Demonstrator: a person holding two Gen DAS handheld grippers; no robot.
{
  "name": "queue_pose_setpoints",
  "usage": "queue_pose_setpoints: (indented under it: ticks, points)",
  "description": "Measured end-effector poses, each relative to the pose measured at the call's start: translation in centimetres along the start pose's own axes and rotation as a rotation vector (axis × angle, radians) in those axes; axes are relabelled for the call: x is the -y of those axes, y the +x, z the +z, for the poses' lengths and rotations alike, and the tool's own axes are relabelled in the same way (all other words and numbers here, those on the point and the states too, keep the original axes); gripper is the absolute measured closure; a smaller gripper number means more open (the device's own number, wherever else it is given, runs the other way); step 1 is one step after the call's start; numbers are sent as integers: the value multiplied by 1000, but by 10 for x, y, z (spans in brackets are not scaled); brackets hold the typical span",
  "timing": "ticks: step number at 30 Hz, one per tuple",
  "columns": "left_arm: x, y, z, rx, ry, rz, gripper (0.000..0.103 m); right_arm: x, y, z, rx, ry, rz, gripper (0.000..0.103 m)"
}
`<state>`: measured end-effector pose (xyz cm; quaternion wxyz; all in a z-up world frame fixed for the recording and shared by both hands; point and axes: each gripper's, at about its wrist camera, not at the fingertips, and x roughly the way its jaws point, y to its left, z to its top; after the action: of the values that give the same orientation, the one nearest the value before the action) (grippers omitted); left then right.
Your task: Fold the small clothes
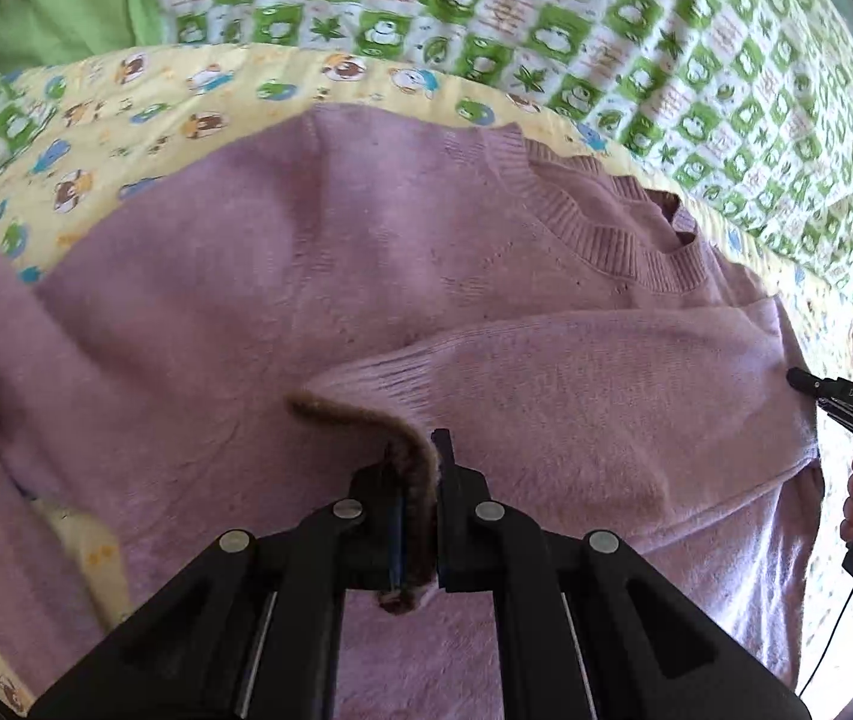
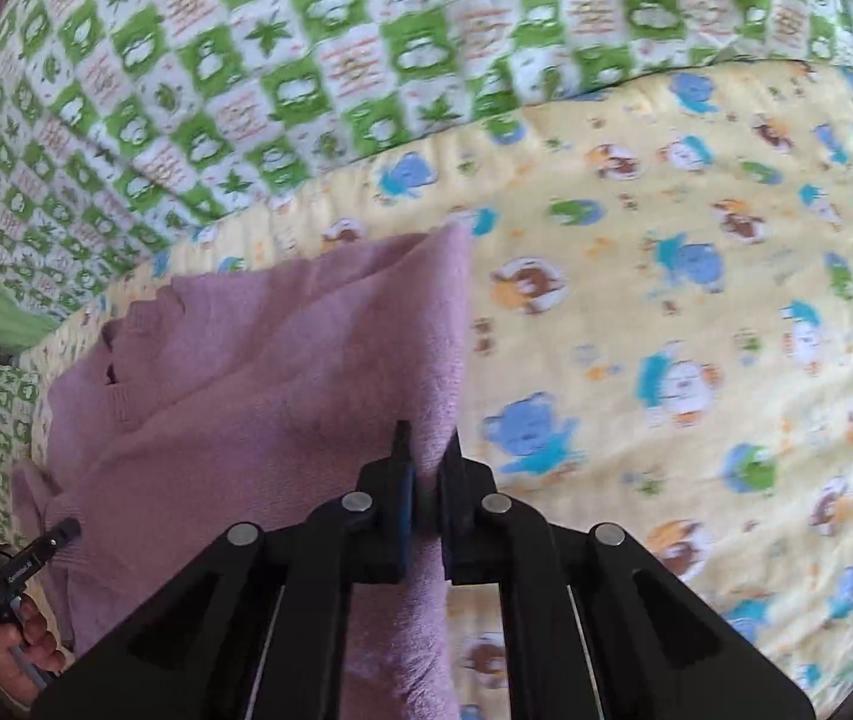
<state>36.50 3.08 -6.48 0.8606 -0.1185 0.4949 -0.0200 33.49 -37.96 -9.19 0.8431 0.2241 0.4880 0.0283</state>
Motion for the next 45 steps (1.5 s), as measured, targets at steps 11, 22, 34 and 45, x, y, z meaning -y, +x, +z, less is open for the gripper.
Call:
queue_pose_setpoints:
  ticks: [11, 22, 34, 45]
  points:
    - [-51, -40, -16, -6, -78, 50, 80, -15, -15, -17, 40, 47, -39, 65]
    - [-151, -114, -87, -46, -417, 173, 19, -112, -58, -94, -22, -81, 148, 64]
    - [-115, -104, -74, -24, -250, 44, 95, -163, -64, -136, -103, -192, 202, 65]
    - [141, -111, 19, 16, 159, -362, 70, -128, -89, -127, -11, -96, 161, 65]
